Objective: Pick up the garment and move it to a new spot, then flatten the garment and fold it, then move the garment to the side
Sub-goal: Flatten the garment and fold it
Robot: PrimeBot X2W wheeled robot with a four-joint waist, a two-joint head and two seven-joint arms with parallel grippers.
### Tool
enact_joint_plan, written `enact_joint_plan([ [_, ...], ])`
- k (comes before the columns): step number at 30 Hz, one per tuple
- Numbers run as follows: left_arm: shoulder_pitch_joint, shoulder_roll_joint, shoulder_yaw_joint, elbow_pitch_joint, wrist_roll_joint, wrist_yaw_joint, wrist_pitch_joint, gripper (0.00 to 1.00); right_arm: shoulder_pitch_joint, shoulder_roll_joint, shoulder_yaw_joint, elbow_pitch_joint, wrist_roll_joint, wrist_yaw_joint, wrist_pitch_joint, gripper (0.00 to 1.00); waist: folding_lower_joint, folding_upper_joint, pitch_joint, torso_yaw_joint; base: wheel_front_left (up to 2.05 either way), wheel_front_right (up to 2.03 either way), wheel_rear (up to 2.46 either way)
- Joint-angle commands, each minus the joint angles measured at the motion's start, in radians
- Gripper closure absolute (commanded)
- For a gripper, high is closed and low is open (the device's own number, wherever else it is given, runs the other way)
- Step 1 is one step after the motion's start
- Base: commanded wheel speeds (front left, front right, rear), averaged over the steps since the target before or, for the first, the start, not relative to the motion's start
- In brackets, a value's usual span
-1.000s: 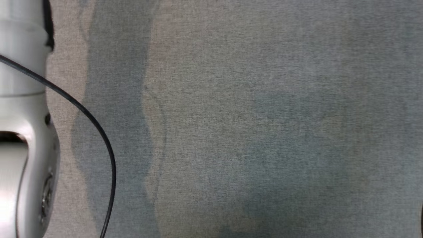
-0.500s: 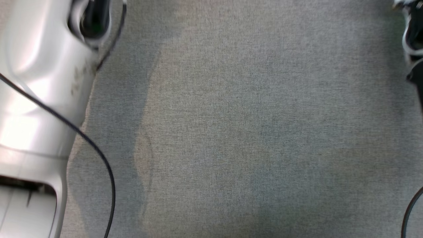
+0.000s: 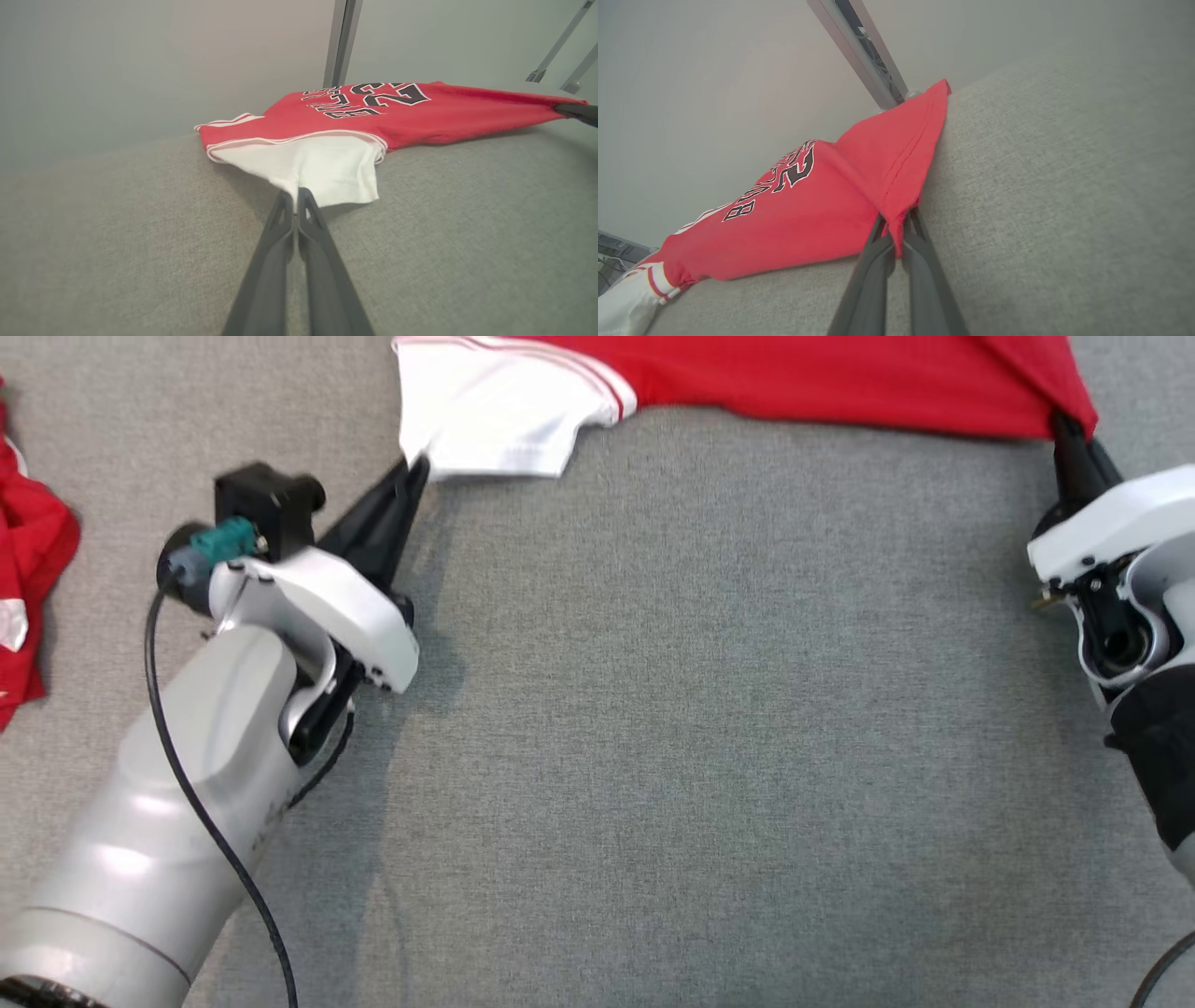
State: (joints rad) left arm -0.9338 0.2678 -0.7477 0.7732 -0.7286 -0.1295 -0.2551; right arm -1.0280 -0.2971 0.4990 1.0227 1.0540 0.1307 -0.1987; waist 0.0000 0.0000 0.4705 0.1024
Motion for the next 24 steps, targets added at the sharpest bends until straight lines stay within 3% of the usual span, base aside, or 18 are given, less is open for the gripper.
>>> enact_joint_plan([
  [1,0.02,0.011,-0.022,0.013,-0.007,-0.002,0.004,1.0,0.022,-0.01,0.009,0.018,0.011,0.0,0.005,1.0,0.0,0.0,-0.038,0.005,0.0,0.0,0.0],
  [15,0.116,0.089,-0.279,-0.025,-0.084,-0.002,0.112,1.0,0.082,-0.02,0.08,0.081,0.059,0.0,0.016,1.0,0.0,0.0,-0.139,0.018,0.0,0.0,0.0],
  [24,0.126,0.163,-0.35,-0.13,-0.201,-0.002,0.174,1.0,0.103,-0.054,0.13,0.112,0.056,0.0,0.021,1.0,0.0,0.0,-0.185,0.019,0.0,0.0,0.0],
])
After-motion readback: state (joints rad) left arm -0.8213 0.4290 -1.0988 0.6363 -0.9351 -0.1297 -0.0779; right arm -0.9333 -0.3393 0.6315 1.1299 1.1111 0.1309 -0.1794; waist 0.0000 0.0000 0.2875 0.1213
